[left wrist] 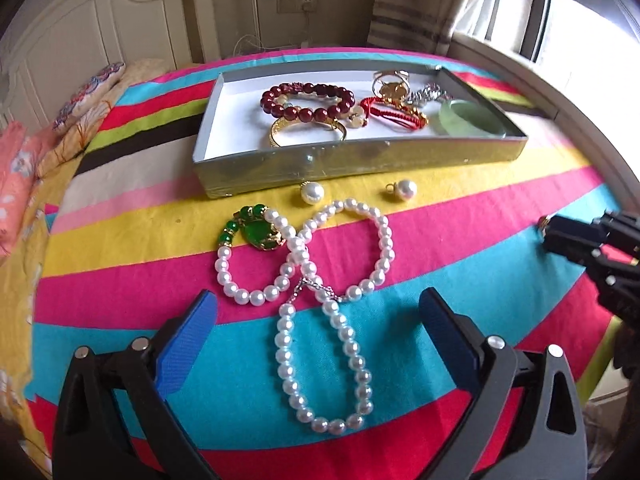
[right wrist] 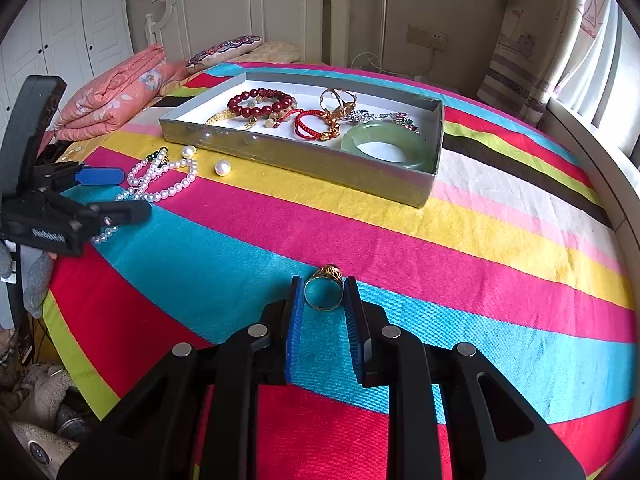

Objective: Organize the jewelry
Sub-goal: 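Grasp the gold ring with the right tool while the left tool grasps the pearl necklace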

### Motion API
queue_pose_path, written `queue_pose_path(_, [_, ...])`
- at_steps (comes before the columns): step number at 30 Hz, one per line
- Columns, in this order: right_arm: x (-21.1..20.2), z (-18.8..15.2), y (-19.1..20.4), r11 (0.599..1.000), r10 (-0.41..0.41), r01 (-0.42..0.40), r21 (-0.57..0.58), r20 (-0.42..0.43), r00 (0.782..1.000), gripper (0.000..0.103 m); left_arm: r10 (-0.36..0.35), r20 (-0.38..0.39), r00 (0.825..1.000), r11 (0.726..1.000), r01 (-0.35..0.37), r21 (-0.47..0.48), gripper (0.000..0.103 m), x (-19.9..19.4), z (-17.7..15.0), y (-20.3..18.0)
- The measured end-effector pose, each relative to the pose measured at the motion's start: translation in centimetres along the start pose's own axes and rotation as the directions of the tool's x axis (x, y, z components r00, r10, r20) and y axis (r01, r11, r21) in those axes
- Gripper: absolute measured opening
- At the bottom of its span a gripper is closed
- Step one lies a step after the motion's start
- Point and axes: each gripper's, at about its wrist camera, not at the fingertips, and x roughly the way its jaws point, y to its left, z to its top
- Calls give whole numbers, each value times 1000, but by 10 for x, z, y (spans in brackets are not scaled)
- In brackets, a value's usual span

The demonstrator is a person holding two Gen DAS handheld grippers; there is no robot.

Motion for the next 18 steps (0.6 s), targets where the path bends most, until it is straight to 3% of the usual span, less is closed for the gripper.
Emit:
queue_pose_path(2, [0, 0, 0, 1000, 2, -2, 1, 0, 1000, 22, -7, 30, 1000, 1000, 6, 11, 74, -5, -2, 1])
queue_pose_path(6, [0, 0, 0, 1000, -1, 1, -3, 0, 1000, 22, 5, 64, 998, 1000, -6, 17, 20, -10, -3, 6])
queue_pose_path(7, [0, 0, 0, 1000, -2, 2, -4, 0, 1000, 22, 9, 68, 998, 1000, -11, 28, 14, -11, -4, 6])
queue_pose_path(9, [0, 0, 0, 1000, -2, 2, -3, 0, 1000, 22, 18, 77, 997, 999, -21, 39, 7, -13, -7, 4])
queue_pose_path(13, [0, 1, 0, 1000, -2, 2, -2, 0, 1000, 22, 23, 129, 991, 999, -28, 31, 7, -25, -10, 2])
queue_pose_path(18, [-3, 0, -2, 1000, 3, -3, 11, 16, 1000, 22, -69, 192, 979, 997, 74, -19, 7, -48, -7, 8])
